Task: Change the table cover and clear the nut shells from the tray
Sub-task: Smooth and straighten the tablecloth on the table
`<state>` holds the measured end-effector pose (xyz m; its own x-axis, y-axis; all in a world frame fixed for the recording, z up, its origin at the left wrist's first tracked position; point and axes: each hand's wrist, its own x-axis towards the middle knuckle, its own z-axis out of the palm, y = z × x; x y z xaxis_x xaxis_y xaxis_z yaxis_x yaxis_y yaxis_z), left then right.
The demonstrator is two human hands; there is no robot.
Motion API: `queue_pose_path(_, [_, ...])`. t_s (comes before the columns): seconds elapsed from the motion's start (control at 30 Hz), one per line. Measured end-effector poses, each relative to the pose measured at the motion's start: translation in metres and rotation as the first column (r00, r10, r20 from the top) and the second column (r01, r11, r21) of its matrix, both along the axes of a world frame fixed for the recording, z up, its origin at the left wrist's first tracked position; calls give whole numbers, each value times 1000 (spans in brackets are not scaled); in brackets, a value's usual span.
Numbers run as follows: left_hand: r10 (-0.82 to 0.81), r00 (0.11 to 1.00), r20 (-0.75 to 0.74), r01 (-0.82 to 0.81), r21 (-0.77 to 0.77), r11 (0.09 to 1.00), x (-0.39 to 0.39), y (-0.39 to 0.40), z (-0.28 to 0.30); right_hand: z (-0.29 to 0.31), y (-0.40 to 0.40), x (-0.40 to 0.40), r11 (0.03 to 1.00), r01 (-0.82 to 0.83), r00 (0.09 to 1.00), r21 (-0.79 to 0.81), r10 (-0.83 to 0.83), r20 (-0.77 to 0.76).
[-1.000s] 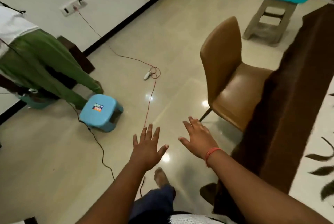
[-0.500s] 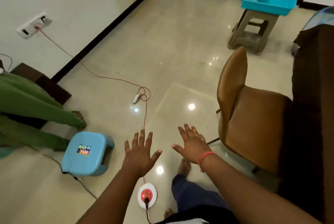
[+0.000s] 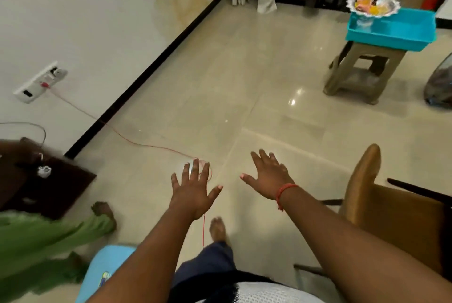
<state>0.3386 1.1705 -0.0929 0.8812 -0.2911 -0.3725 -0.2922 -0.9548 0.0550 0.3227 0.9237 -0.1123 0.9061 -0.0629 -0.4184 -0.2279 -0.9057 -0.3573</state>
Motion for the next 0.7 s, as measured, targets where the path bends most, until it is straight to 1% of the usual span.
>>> queue_pose_path(0.13, [-115, 993, -7, 115, -5, 993, 115, -47, -5, -2, -41, 77, 990, 138, 990, -20, -137, 10])
queue_pose_path(0.2, [-195, 981, -17, 195, 4, 981, 164, -73, -5, 1, -62, 101, 978, 207, 978, -25, -208, -24])
queue_pose_path(0.27, [-291, 957, -15, 291, -3, 957, 211, -104, 1, 5, -87, 121, 951, 307, 951, -23, -308, -38])
queue_pose_path(0.33, [-395, 919, -6, 395, 27, 918, 261, -141, 5, 8, -116, 142, 914, 404, 914, -19, -405, -38])
queue_pose_path(0.4, [-455, 890, -14, 455, 42, 889, 300, -177, 6, 8, -144, 156, 884, 467, 883, -19, -468, -42])
queue_pose_path(0.47, [-505, 863, -15, 505, 24, 863, 333, -223, 1, 0, -177, 168, 841, 541, 840, -22, -541, -51])
queue_pose_path(0.57, [-614, 789, -4, 614, 0, 789, 370, -306, -12, -16, -237, 189, 794, 608, 791, -31, -608, -72])
queue_pose_path(0.7, [-669, 743, -21, 669, 6, 743, 407, -410, -21, -32, -324, 221, 748, 663, 742, -29, -662, -103])
